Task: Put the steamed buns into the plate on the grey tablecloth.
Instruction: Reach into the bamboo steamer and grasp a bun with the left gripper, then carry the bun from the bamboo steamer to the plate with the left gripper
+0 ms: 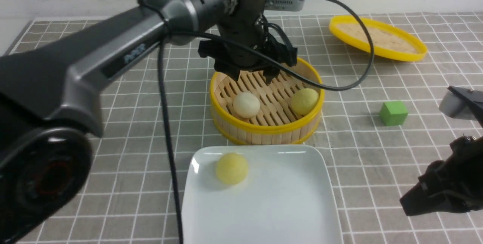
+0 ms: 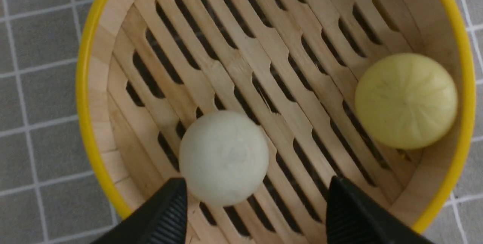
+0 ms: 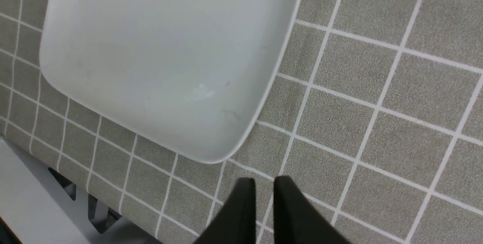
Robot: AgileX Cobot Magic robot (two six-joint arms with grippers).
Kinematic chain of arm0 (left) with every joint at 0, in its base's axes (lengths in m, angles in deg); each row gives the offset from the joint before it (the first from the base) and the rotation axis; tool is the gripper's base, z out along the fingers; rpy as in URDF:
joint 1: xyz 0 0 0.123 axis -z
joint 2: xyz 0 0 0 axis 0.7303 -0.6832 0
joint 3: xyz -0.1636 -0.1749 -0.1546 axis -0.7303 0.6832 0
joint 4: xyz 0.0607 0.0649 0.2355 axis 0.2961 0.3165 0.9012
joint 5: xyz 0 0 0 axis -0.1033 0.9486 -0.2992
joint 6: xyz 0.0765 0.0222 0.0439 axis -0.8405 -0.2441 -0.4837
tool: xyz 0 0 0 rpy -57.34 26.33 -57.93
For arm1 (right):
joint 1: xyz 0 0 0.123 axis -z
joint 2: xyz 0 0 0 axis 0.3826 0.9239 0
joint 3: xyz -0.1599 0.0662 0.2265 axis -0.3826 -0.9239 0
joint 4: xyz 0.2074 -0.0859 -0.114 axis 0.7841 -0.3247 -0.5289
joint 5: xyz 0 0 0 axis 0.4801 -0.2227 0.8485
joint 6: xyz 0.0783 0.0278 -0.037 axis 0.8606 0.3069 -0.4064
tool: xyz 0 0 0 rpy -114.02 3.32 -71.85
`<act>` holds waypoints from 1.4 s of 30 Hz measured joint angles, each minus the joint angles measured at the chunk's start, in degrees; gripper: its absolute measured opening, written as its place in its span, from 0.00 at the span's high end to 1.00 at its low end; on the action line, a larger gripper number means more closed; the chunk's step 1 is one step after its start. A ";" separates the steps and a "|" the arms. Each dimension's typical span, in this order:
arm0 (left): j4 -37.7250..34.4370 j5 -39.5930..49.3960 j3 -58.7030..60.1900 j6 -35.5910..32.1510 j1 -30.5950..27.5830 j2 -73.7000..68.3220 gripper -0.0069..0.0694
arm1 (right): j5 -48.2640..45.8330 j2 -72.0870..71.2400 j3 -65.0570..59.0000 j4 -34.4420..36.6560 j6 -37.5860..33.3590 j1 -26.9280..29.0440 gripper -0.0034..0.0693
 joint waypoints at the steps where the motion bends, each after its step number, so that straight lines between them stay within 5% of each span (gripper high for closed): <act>1: 0.00 0.28 -0.44 -0.08 0.00 -0.42 0.26 | 0.00 0.00 0.00 0.00 0.00 0.00 0.82; 10: 5.32 7.05 -7.54 -0.41 0.00 -10.42 0.27 | 0.05 0.00 0.00 0.07 -0.15 0.00 0.81; 14: 5.60 6.82 -7.61 -0.49 0.00 -11.18 0.38 | 0.05 0.00 0.00 0.07 -0.27 0.00 0.81; 16: 5.14 8.28 -7.71 -0.88 0.00 -11.07 0.60 | 0.05 0.00 0.00 0.07 -0.38 0.00 0.81; 20: 3.84 10.01 -7.69 -4.44 0.00 -7.56 0.84 | 0.05 0.00 0.00 0.12 -0.59 0.00 0.81; 27: -1.42 10.53 -4.43 -8.82 0.00 9.97 0.86 | -0.06 0.00 0.00 0.47 -0.59 0.00 0.81; 35: -12.82 9.90 30.50 -11.12 0.00 24.75 0.86 | -0.23 0.00 0.00 0.47 -0.59 0.00 0.80; 42: -18.79 -5.61 50.21 -11.51 0.00 24.21 0.85 | 0.09 0.00 0.00 0.47 -0.59 0.00 0.79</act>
